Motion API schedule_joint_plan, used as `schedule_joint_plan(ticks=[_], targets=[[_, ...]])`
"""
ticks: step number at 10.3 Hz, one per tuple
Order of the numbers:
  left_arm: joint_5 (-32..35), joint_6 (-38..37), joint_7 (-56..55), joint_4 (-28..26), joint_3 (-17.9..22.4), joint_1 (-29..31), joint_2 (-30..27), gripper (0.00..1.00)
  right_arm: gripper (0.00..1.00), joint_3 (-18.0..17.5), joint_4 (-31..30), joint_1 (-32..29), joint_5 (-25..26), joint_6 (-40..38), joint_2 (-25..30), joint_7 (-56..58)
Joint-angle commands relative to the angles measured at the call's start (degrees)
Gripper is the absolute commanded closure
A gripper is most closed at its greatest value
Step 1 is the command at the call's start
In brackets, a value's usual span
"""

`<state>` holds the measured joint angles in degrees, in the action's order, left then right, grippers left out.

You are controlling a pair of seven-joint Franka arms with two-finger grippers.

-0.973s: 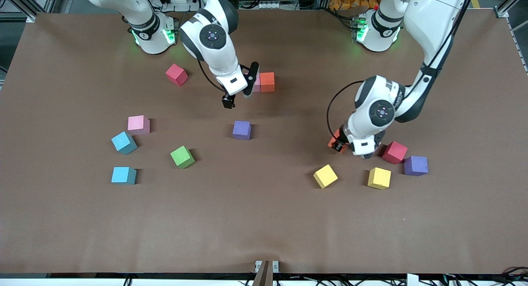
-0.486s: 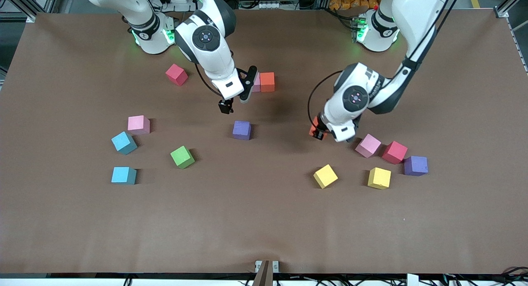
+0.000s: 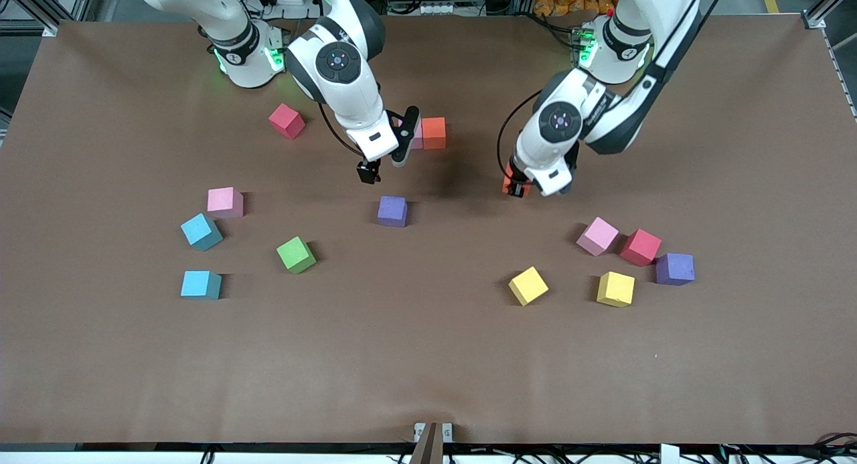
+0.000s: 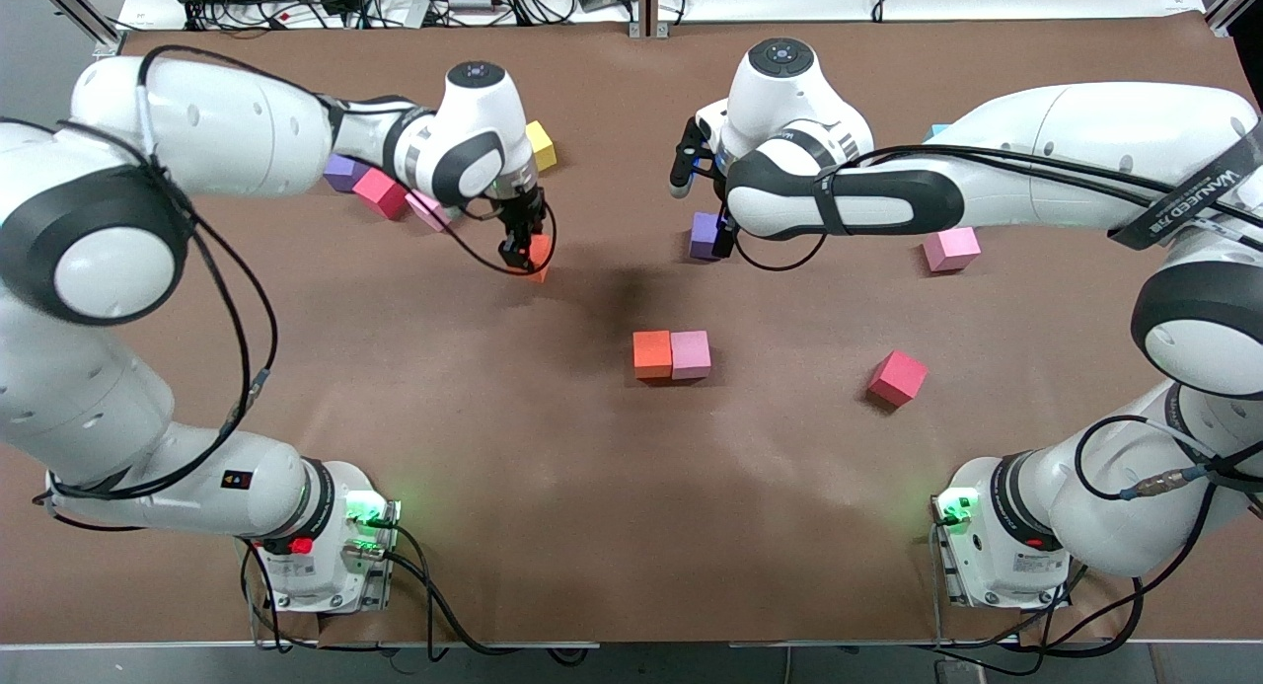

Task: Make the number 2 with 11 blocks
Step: 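Carry the orange cube to the row with the left gripper while the right gripper withdraws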

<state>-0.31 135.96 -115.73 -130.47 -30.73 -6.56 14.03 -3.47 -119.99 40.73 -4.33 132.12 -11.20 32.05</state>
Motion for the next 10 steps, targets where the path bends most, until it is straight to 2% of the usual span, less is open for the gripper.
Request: schedule_joint_plan(ticks=[1, 5, 7, 8, 10], targets=[[-4.6, 2.1, -5.5, -6.1, -2.7, 0.5, -6.3, 0.60, 0.00, -0.5, 1.2, -3.5, 0.2, -4.0, 0.6, 0.2], [-6.6, 9.3, -19.4, -7.0, -8.5, -0.3, -4.7, 0.60, 0.00, -0.4, 1.1, -7.9, 0.3, -5.7, 0.1, 0.2], [-6.6, 11.7, -20.7, -9.5, -10.9, -0.3, -4.2, 0.60, 0.00, -0.3, -0.5, -8.8, 4.7, -4.1, -0.1, -0.1], [-6.6, 12.5, -21.8, -10.5, -12.7, -0.3, -4.3, 0.60, 0.00, -0.4, -0.7, -10.4, 5.5, -2.9, -0.5, -0.1], [-6.6, 14.1, -22.9, -10.4, -13.4, -0.8, -3.0, 0.60, 0.00, -0.4, -0.9, -11.8, 5.5, -3.0, -1.2, 0.0]])
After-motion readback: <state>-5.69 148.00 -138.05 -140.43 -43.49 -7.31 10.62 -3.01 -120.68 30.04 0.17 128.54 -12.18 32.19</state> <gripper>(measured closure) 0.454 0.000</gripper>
